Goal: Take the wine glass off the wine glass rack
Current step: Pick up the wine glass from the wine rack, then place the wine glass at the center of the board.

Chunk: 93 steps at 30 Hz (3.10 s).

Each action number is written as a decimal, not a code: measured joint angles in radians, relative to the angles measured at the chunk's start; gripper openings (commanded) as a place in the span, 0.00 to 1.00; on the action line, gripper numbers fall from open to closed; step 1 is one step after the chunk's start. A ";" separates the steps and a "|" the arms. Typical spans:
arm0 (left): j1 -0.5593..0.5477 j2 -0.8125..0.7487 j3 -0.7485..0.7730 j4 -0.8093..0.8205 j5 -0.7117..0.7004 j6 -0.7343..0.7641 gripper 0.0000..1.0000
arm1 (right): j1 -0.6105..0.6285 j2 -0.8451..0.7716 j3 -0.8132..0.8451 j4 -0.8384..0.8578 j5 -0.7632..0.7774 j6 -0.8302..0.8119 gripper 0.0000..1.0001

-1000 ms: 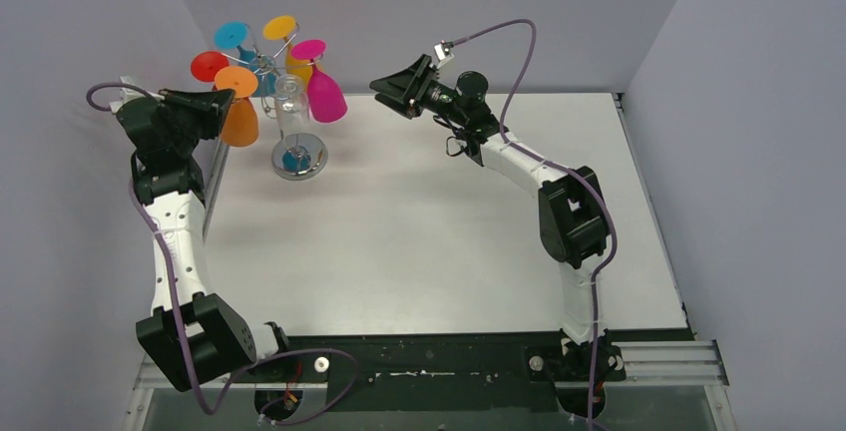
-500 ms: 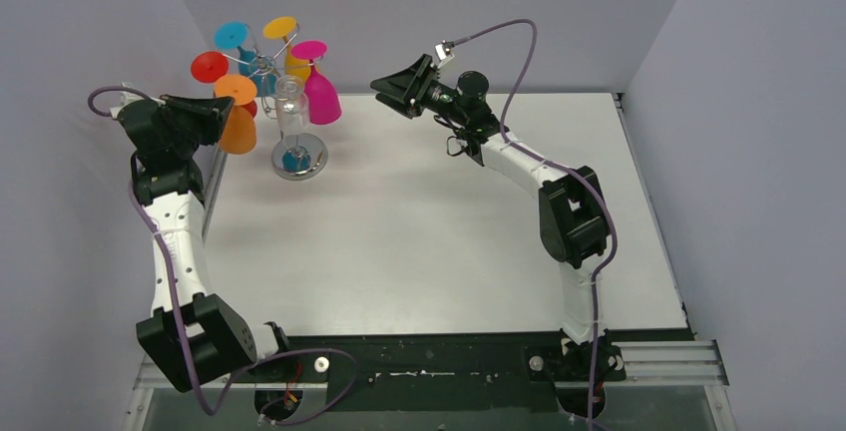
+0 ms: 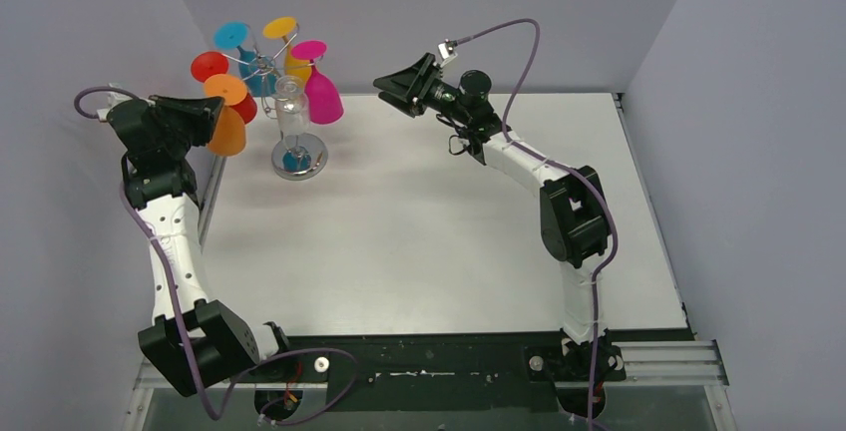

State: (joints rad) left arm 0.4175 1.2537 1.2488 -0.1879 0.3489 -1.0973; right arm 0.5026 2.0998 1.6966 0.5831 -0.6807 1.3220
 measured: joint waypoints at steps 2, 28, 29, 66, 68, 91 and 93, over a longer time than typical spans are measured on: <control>0.005 0.000 0.009 -0.001 0.000 0.001 0.00 | 0.000 0.000 0.000 0.000 0.000 0.000 0.59; -0.017 0.087 0.003 0.204 0.097 -0.074 0.00 | -0.006 -0.005 -0.037 0.007 0.001 0.004 0.60; -0.021 0.087 0.003 0.206 0.105 -0.073 0.00 | -0.006 -0.008 -0.041 0.007 0.001 0.004 0.60; -0.037 -0.067 -0.151 0.198 0.236 -0.027 0.00 | 0.023 -0.268 -0.308 0.023 0.044 -0.062 0.62; -0.036 -0.093 -0.158 0.190 0.235 -0.016 0.00 | 0.024 -0.279 -0.324 0.023 0.043 -0.071 0.62; -0.232 -0.435 -0.375 0.025 0.406 0.311 0.00 | 0.069 -0.538 -0.671 0.044 -0.013 -0.247 0.76; -0.314 -0.416 -0.379 0.023 0.415 0.332 0.00 | 0.069 -0.547 -0.670 0.043 -0.042 -0.283 0.76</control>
State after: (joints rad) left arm 0.1036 0.8379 0.8700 -0.1646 0.7643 -0.7650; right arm 0.5716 1.5528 1.0264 0.6266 -0.7231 1.0393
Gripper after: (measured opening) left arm 0.018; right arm 0.762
